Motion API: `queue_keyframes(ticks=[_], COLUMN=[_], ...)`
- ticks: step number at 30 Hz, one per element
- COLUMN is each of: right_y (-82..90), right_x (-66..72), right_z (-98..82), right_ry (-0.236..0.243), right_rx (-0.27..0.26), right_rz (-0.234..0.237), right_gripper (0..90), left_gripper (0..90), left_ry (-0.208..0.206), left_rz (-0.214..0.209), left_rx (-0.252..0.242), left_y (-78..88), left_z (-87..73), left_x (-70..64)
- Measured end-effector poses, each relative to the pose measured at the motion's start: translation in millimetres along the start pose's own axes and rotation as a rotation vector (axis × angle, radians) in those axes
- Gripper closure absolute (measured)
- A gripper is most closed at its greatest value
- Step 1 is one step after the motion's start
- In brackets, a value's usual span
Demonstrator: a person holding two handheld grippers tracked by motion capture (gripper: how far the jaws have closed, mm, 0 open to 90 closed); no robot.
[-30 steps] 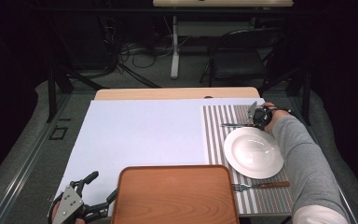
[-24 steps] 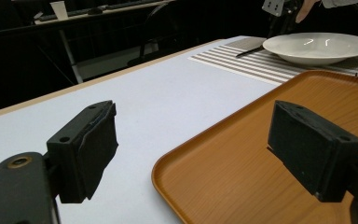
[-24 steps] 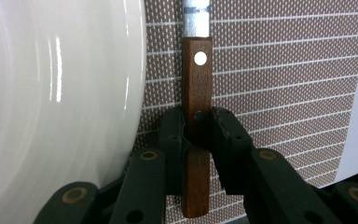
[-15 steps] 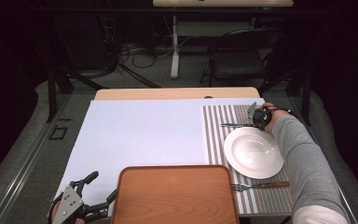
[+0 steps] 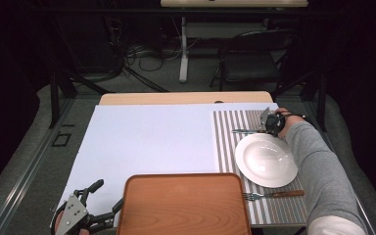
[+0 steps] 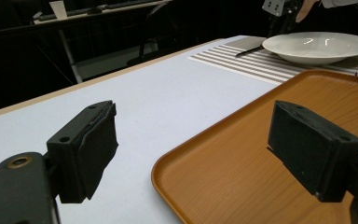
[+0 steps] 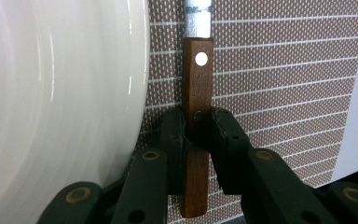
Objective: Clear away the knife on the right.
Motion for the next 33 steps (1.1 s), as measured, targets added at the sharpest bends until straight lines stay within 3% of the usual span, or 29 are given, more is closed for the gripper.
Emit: queue_keyframes(ticks=[15, 25, 26, 30, 31, 32, 33], right_y=[-0.4, -0.5, 0.1, 0.1, 3.1, 3.0, 4.4], right_x=[1.4, 0.4, 1.5, 1.6, 2.8, 0.2, 4.0], right_z=[1.1, 0.8, 0.6, 0.1, 0.6, 0.7, 0.3], right_ry=[-0.03, -0.023, -0.042, -0.035, -0.057, -0.023, -0.068], right_rx=[0.011, -0.004, 0.001, -0.014, 0.007, -0.005, 0.006], right_rz=[-0.014, -0.03, -0.03, -0.032, -0.035, -0.029, -0.042], right_gripper=[76.5, 76.5, 76.6, 76.6, 76.6, 76.6, 76.6], left_gripper=[15.2, 15.2, 15.2, 15.2, 15.2, 15.2, 15.2], left_ry=[0.0, -0.001, 0.0, 0.001, 0.001, 0.001, 0.002], left_rz=[-0.001, -0.002, -0.002, 0.0, -0.001, -0.001, -0.001], left_rx=[-0.002, 0.002, 0.002, 0.001, 0.003, 0.003, 0.002], left_y=[0.1, -0.3, -0.3, -0.3, -0.3, -0.3, -0.4], left_z=[0.1, -0.1, -0.2, -0.2, -0.2, -0.2, -0.3], left_x=[0.2, 0.6, 0.7, 0.3, 0.4, 0.4, 0.6])
Point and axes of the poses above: each handheld gripper's, and its own axes: y roughly backward along the jaws, z roughly out of its top, x roughly to its left, the point moved 1 cm from there along -y, roughly forward along the jaws, and after that the axes turned 15 degrees about -x, right-handed, at the moved point
